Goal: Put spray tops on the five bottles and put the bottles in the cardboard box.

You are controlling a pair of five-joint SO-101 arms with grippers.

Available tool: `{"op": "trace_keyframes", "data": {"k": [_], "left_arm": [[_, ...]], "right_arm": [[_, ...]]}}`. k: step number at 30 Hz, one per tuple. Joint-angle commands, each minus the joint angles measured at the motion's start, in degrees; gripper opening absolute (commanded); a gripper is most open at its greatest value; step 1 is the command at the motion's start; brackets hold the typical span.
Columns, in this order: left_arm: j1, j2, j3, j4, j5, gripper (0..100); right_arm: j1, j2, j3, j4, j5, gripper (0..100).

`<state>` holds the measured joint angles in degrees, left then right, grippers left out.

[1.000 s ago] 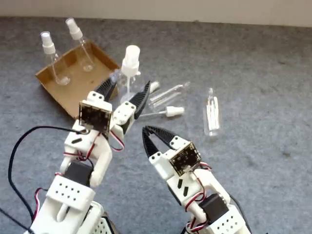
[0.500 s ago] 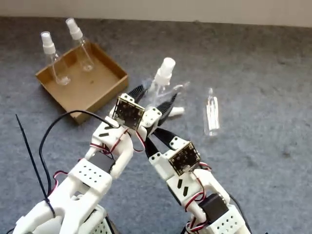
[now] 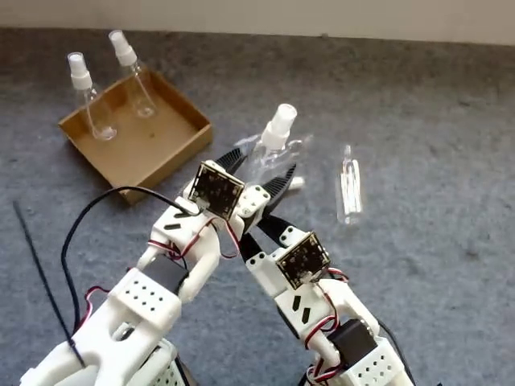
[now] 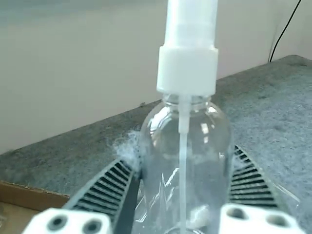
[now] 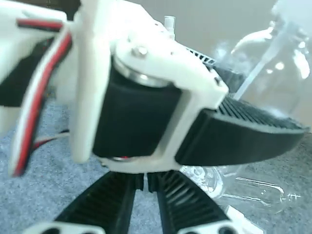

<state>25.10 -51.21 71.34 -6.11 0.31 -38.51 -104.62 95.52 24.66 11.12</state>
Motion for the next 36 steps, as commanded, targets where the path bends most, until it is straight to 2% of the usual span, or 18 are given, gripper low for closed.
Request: {"op": "trace_keyframes", "data": {"k": [1, 8, 17, 29, 36], "left_arm": [[0.75, -7.16, -2.95, 6.86, 0.53, 13], [0.4, -15.52, -2.68, 16.62, 0.53, 13], [0.04, -24.92, 3.82, 17.14, 0.35, 13], [-18.95, -26.95, 3.65, 17.05, 0.18, 13], [-25.27, -25.89, 3.56, 12.31, 0.18, 13]], "right_arm": [[-0.22, -0.66, 7.34, 0.13, 0.53, 0.5], [4.79, -0.57, 7.52, 0.13, 0.26, 0.5], [5.93, -0.4, 7.52, 0.13, 0.26, 0.5], [5.93, -0.57, 7.52, 2.51, 0.26, 0.5], [5.93, -0.31, 7.34, 3.38, 0.53, 0.5]]}}
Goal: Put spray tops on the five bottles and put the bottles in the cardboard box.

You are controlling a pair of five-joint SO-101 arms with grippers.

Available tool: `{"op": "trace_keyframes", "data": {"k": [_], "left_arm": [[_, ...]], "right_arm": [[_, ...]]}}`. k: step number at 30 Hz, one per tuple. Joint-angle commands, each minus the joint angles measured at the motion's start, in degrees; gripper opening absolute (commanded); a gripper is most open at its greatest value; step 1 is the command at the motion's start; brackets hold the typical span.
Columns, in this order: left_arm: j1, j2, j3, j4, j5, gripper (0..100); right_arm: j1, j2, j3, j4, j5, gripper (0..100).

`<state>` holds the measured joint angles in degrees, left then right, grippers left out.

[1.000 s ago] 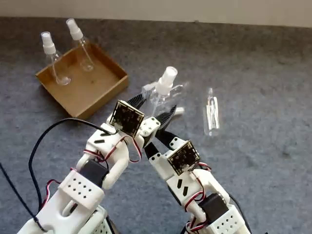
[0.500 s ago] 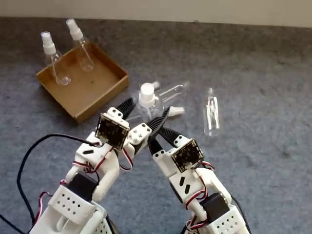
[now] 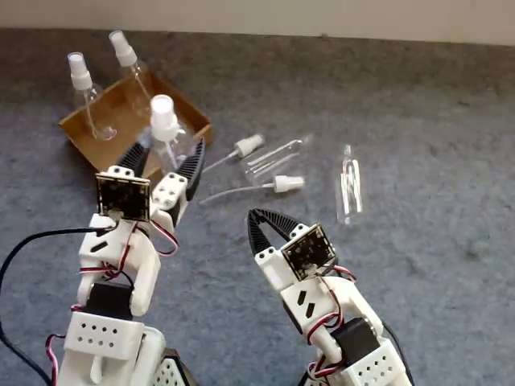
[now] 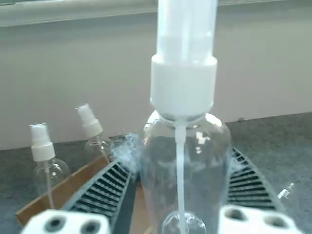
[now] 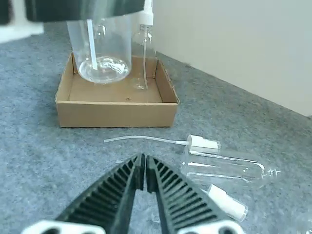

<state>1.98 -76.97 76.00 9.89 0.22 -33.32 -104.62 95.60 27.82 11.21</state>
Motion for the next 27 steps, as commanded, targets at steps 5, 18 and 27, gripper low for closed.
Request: {"op": "trace_keyframes", "data": {"k": [5, 18, 27], "left_arm": [[-4.18, 11.56, -6.73, -4.84, 0.35, 13], [-5.23, 47.78, -17.8, -27.78, 0.44, 13], [-8.75, 72.4, -30.02, -39.74, 0.53, 13]], "right_arm": [[0.75, -0.13, 7.25, 0.22, 0.44, 0.5], [0.84, -0.57, 7.25, 5.32, 0.53, 0.5], [0.84, -0.57, 7.25, 5.49, 0.53, 0.5]]}}
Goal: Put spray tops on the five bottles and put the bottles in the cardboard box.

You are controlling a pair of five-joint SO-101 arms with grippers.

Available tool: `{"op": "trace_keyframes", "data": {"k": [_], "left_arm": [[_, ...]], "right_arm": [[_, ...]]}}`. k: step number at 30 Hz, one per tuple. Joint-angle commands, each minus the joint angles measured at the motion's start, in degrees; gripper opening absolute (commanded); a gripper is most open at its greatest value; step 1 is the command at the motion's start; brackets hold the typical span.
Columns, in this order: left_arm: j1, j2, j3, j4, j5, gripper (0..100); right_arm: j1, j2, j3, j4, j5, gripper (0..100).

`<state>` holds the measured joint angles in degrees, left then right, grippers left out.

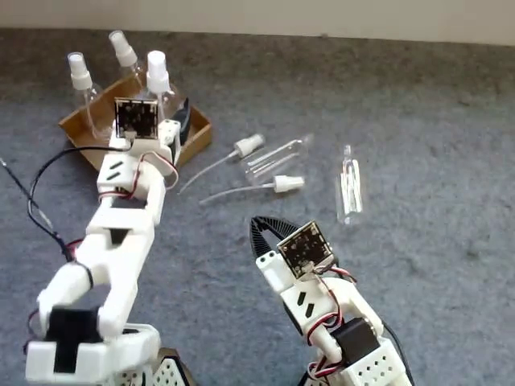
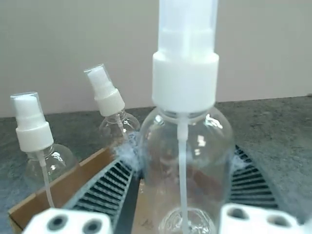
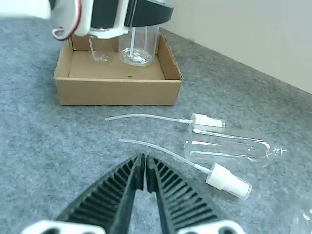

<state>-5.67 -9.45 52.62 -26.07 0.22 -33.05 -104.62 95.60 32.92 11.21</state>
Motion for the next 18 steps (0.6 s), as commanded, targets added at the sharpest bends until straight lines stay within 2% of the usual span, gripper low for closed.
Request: {"op": "trace_keyframes", "data": {"k": [1, 9, 18], "left_arm": [[-1.54, 6.99, -8.04, -4.48, 0.53, 13], [-1.54, 20.18, -17.19, -8.62, 0.53, 13], [-1.8, 31.08, -26.59, -8.7, 0.62, 13]], "right_arm": [[0.57, -0.48, 7.25, 0.4, 0.53, 0.5], [0.57, -0.22, 7.16, 0.4, 0.53, 0.5], [0.57, -0.22, 7.16, 0.4, 0.53, 0.5]]}}
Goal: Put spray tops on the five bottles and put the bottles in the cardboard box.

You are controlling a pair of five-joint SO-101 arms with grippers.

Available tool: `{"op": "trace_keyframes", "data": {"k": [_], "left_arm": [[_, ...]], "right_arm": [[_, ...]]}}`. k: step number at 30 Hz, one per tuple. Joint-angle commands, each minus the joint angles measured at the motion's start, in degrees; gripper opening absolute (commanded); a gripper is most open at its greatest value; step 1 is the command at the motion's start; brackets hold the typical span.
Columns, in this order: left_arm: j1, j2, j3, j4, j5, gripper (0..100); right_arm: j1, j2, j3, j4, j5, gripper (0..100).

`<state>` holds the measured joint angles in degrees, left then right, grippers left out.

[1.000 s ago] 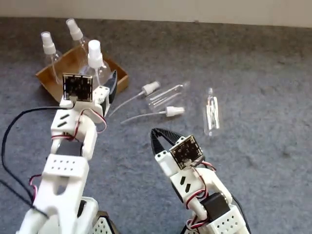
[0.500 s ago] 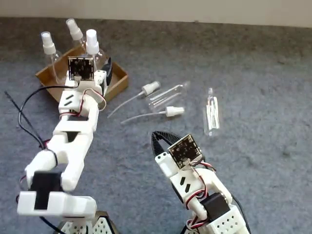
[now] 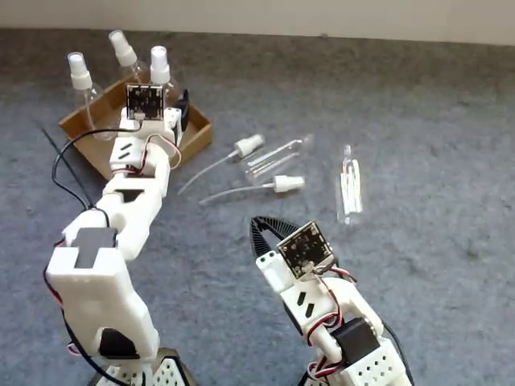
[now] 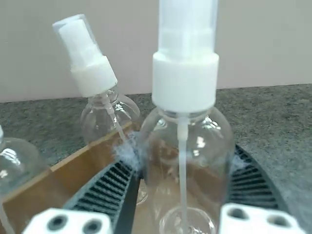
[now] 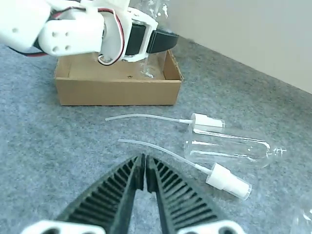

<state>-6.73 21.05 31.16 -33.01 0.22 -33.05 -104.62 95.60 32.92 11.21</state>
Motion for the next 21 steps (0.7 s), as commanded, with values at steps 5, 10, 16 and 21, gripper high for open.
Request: {"op": "trace_keyframes", "data": {"k": [5, 10, 16, 21], "left_arm": [[-0.84, 4.79, -8.66, -1.76, 0.62, 13], [-0.57, 6.55, -9.1, -1.76, 0.62, 13], [-0.75, 6.55, -9.1, -1.58, 0.62, 13], [-0.75, 6.64, -8.92, -1.49, 0.62, 13]], "right_arm": [[0.57, -0.13, 7.16, 0.48, 0.53, 0.5], [0.57, -0.13, 7.08, 0.48, 0.53, 0.5], [0.57, -0.13, 7.08, 0.48, 0.53, 0.5], [1.45, -0.13, 7.08, 0.48, 0.53, 0.5]]}}
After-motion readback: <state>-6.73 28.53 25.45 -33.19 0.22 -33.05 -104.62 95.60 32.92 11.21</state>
